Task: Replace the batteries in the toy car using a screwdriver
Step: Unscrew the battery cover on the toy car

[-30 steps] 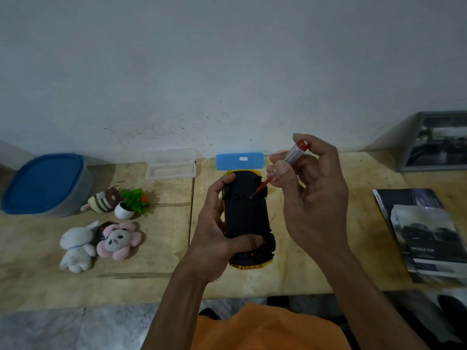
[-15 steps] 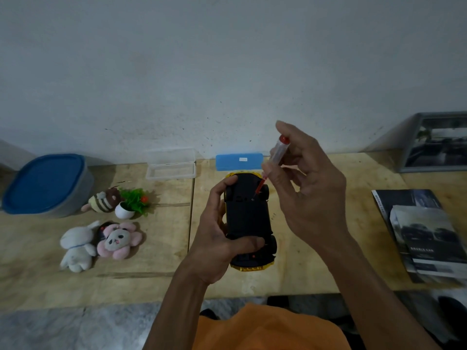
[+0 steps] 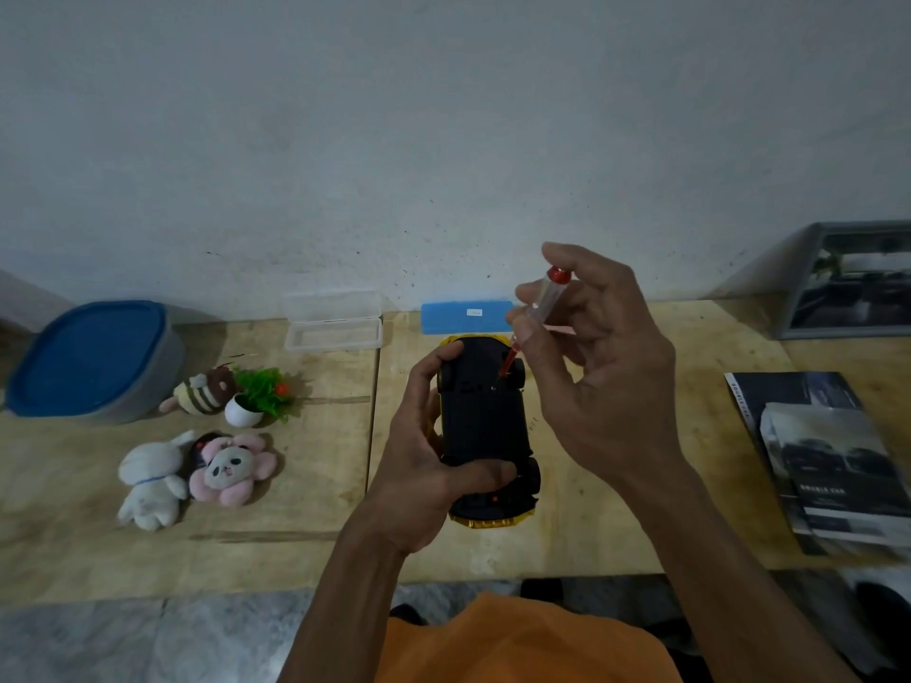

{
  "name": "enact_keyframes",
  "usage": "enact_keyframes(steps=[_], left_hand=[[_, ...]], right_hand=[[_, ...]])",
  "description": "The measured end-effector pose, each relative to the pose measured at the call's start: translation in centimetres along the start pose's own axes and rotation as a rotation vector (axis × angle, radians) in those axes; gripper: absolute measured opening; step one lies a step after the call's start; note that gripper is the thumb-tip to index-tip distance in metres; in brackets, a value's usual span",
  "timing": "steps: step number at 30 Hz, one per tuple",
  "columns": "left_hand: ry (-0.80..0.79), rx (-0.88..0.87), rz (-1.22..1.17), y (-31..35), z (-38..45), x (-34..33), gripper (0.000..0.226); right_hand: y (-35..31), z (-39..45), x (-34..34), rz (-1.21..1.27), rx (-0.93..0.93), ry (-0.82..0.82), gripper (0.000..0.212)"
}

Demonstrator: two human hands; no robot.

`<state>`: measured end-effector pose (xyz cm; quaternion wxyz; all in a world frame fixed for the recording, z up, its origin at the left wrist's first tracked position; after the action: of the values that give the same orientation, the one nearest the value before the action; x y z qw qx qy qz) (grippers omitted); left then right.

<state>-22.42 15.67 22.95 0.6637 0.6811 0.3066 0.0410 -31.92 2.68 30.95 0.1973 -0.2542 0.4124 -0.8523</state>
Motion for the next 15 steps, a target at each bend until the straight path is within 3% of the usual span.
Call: enact_keyframes(steps=[15], left_hand=[[-0.002,0.004,-0.012,0.04,0.22,0.12,0.105]], right_hand=[[0.28,0.63,-0.25,-0.005,0.006,0.007,0.047]])
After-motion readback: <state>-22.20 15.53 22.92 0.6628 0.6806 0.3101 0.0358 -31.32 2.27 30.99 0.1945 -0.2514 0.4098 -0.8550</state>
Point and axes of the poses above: each hand's wrist, its own z-axis towards the middle knuckle, its own x-axis out of the back of the hand, y = z × x, the point moved 2 cm from there along z, towards the middle knuckle, and after that the axes turned 2 degrees about -y, right-handed, at the moved point
